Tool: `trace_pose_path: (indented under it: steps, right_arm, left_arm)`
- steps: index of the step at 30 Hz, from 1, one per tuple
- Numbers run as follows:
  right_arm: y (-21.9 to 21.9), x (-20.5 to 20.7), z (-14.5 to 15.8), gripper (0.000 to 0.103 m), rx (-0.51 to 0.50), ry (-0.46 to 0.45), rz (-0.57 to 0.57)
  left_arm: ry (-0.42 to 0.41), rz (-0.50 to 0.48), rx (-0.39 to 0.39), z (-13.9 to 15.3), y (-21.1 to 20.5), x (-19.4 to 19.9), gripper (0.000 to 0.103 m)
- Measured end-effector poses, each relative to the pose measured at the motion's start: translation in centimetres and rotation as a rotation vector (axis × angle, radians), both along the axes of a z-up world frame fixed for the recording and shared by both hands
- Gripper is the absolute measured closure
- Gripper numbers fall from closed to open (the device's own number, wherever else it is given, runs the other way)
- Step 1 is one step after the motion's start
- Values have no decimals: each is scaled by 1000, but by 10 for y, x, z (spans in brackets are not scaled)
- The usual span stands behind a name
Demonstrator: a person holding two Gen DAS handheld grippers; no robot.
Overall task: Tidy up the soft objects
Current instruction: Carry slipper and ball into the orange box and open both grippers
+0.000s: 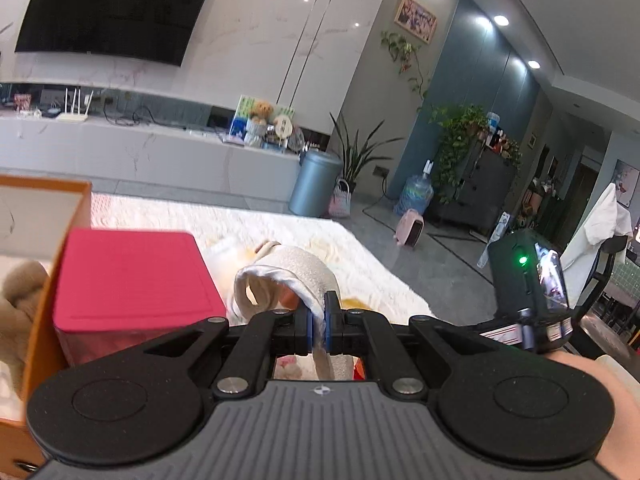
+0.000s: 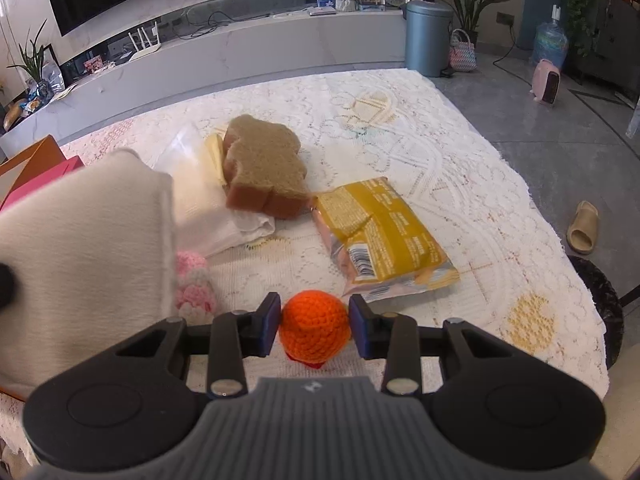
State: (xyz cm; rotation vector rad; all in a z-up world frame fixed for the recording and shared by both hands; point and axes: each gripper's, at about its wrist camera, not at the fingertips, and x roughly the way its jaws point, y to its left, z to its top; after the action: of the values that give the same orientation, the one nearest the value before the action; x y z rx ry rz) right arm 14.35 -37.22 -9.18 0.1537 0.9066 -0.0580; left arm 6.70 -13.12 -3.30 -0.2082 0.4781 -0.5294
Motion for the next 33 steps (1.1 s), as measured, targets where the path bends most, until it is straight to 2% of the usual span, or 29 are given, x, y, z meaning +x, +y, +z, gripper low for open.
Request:
trace_pose_path:
  steps: [4,8,10,13,18,22,27,30,33]
  right_arm:
    - [0,-7,12,66,37,-48,-20]
    - [4,-14,25,66,67,-121,-4]
    - [4,-18,37,66,96,-170,1]
    - [2,-26,55,66,165,-249,1]
    - [8,-33,74,66,263,-326,115]
    - [28,-36,91,66,275,-353,172]
    - [77,-45,119,66,256,-431,273]
    - [117,-53,139,66,169,-512,336]
    - [156,-51,153,66,144,-523,389]
  left_arm:
    - [-22,-16,-61,16,9,-4,97]
    - [-38,-12,-72,42,26,-2,97]
    - [-40,-20,-46,57,36,1,97]
    - [-65,15,40,77,52,2,97]
    - [-88,113,134,95,90,3,97]
    - [-57,166,130,97,121,17,97]
    - [-49,170,131,86,157,57,97]
    - [46,186,164,65,170,88,97]
    - [141,153,129,37,187,111,97]
